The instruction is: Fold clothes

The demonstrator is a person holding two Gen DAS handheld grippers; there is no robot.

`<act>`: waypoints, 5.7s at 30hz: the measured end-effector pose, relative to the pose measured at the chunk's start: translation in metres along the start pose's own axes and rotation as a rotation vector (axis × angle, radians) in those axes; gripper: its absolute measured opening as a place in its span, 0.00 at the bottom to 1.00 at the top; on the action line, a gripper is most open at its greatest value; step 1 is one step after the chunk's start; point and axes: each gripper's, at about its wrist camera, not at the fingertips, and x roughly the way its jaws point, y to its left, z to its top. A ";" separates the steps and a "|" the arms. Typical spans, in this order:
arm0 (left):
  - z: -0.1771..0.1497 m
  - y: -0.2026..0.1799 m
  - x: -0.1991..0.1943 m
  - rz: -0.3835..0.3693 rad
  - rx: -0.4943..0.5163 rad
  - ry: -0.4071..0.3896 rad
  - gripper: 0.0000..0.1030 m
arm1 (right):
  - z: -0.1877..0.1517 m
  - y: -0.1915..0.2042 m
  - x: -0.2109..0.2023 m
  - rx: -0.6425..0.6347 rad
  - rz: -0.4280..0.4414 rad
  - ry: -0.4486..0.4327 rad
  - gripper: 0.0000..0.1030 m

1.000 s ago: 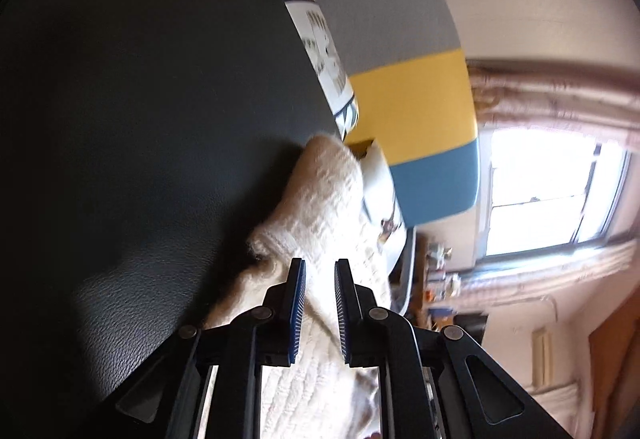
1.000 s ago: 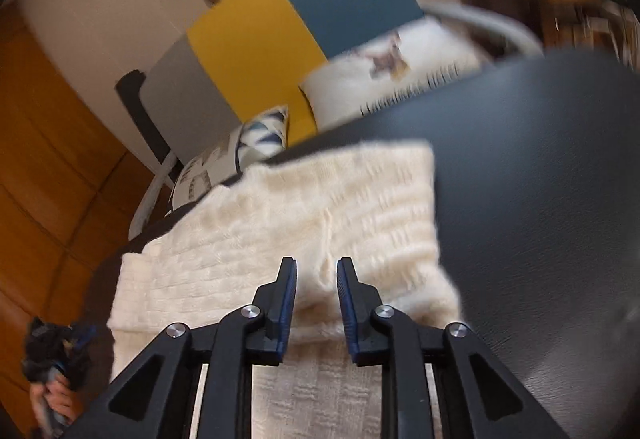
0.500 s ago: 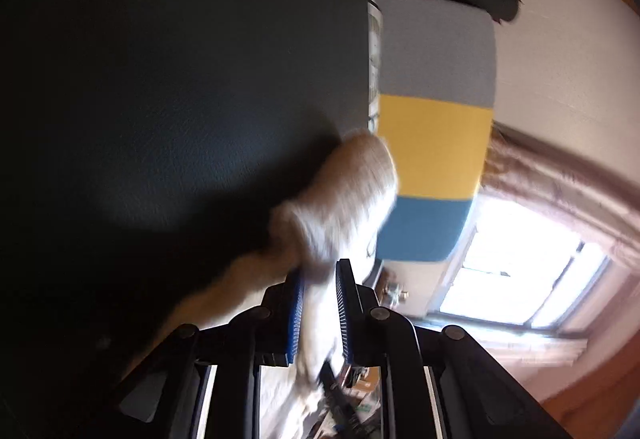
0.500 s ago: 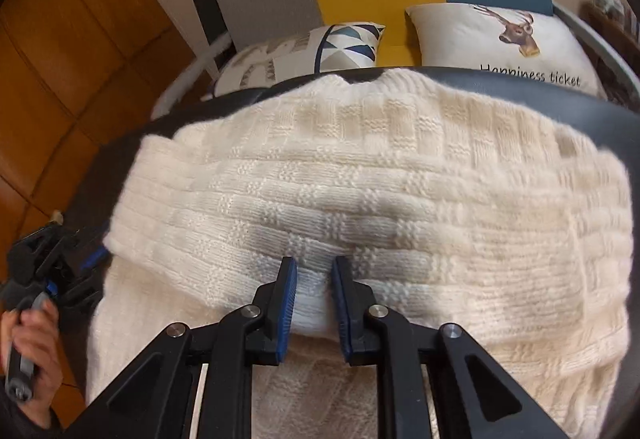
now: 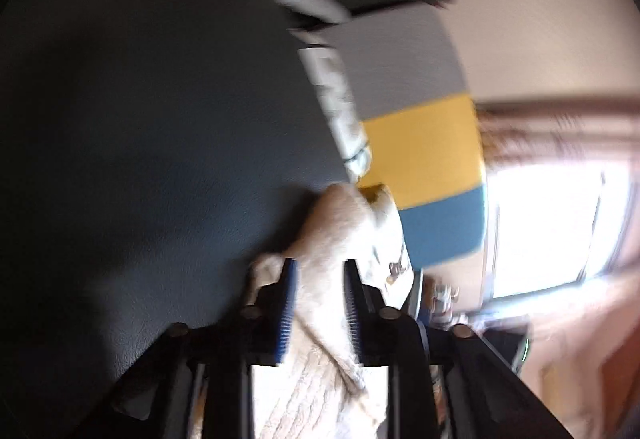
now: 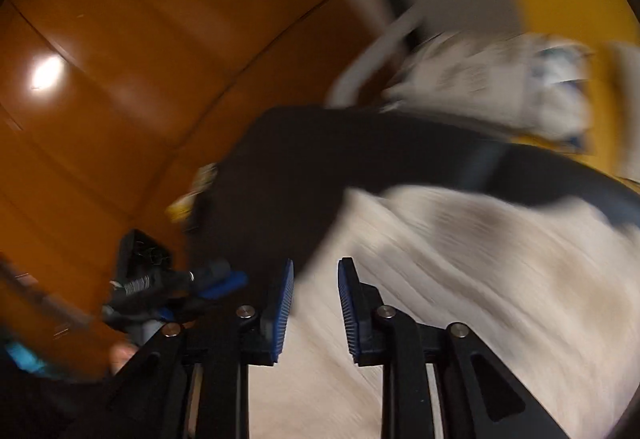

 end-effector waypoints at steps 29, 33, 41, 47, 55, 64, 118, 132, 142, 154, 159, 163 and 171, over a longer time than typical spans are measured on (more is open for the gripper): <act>-0.036 -0.038 0.095 0.097 0.617 0.350 0.41 | 0.064 -0.043 0.143 -0.036 0.320 0.411 0.26; -0.037 -0.039 0.099 0.123 0.601 0.352 0.41 | 0.061 -0.076 0.159 0.089 0.194 0.322 0.22; -0.029 -0.052 0.084 0.061 0.512 0.354 0.40 | 0.059 -0.055 0.089 0.008 0.126 0.239 0.25; -0.016 -0.093 0.090 0.058 0.556 0.300 0.40 | 0.009 -0.040 0.016 0.013 0.030 0.222 0.26; -0.023 -0.075 0.147 0.315 0.593 0.365 0.40 | -0.110 -0.076 -0.082 0.154 -0.342 0.126 0.26; -0.047 -0.122 0.095 0.317 0.675 0.268 0.41 | -0.174 -0.083 -0.154 0.293 -0.505 -0.149 0.18; -0.243 -0.216 0.289 0.145 0.860 0.780 0.48 | -0.292 -0.107 -0.208 0.704 -0.674 -0.535 0.03; -0.201 -0.231 0.249 0.036 0.866 0.636 0.48 | -0.288 -0.077 -0.258 0.575 -0.600 -0.627 0.16; -0.192 -0.179 0.263 0.199 0.920 0.649 0.48 | -0.211 -0.155 -0.223 0.576 -0.771 -0.363 0.11; -0.154 -0.184 0.181 0.094 0.771 0.533 0.49 | -0.275 -0.069 -0.239 0.449 -0.534 -0.412 0.16; -0.142 -0.148 0.093 0.141 0.730 0.470 0.49 | -0.329 -0.040 -0.210 0.479 -0.616 -0.249 0.16; -0.143 -0.104 0.032 0.222 0.689 0.453 0.50 | -0.354 -0.041 -0.213 0.542 -0.595 -0.298 0.13; -0.144 -0.060 -0.056 0.258 0.615 0.330 0.53 | -0.354 0.022 -0.220 0.406 -0.638 -0.327 0.16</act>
